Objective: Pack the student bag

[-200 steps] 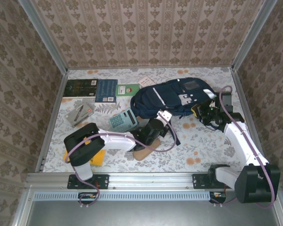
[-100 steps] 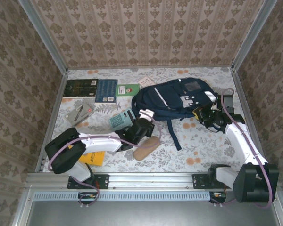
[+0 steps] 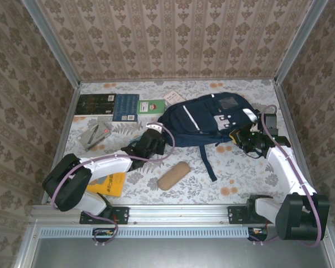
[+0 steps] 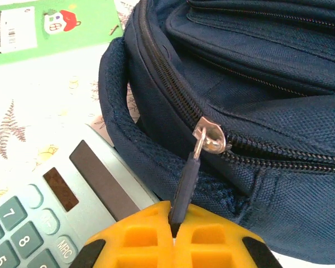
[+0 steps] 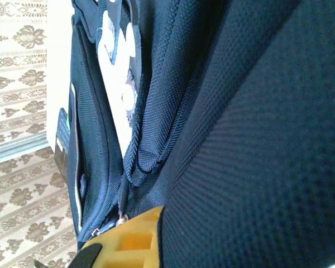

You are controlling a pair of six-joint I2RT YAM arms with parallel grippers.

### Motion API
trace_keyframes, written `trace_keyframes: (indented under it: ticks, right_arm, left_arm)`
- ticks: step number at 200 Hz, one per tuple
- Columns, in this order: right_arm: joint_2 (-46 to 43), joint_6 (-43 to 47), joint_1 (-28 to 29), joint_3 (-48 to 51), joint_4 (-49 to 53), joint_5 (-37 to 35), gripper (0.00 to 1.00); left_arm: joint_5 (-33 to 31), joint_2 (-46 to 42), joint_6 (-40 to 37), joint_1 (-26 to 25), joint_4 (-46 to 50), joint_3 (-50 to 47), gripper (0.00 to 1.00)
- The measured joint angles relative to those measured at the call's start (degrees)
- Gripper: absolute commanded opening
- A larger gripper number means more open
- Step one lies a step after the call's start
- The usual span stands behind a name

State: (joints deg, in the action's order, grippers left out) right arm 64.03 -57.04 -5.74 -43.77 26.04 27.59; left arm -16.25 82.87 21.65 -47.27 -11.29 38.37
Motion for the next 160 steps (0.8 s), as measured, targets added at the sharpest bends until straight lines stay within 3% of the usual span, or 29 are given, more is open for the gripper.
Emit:
trace_keyframes:
  ticks: [39, 83, 93, 99, 103, 113, 135, 160]
  right_arm:
    - [2.56, 5.49, -0.46, -0.9, 1.27, -4.02, 0.01]
    - [10.88, 12.76, -1.68, -7.39, 2.1, -11.06, 0.16]
    - [13.55, 14.36, -2.34, -9.99, 2.12, -12.61, 0.25]
    - [15.02, 15.06, -2.69, -11.41, 2.03, -13.25, 0.38]
    - [15.93, 15.98, -2.91, -12.33, 2.1, -13.53, 0.51]
    - [18.21, 16.85, -3.41, -14.56, 1.97, -14.08, 0.63]
    - [19.17, 17.9, -3.15, -15.69, 2.1, -14.38, 0.7]
    - [14.03, 17.16, -1.11, -13.27, 2.84, -14.58, 0.69]
  left_arm:
    - [0.72, -1.97, -3.28, -5.44, 0.44, -0.48, 0.0]
    - [2.19, -0.98, -3.69, -12.09, 1.68, 0.72, 0.0]
    - [2.89, 0.22, -3.69, -13.6, 1.92, 2.01, 0.0]
    - [3.41, 1.01, -3.67, -14.32, 1.92, 2.86, 0.0]
    - [3.87, 1.55, -3.67, -14.71, 1.95, 3.43, 0.0]
    - [5.38, 3.21, -3.65, -15.52, 1.92, 4.9, 0.0]
    - [8.41, 6.51, -3.43, -16.15, 1.88, 7.3, 0.0]
    - [11.26, 9.53, -3.19, -16.09, 2.12, 8.5, 0.0]
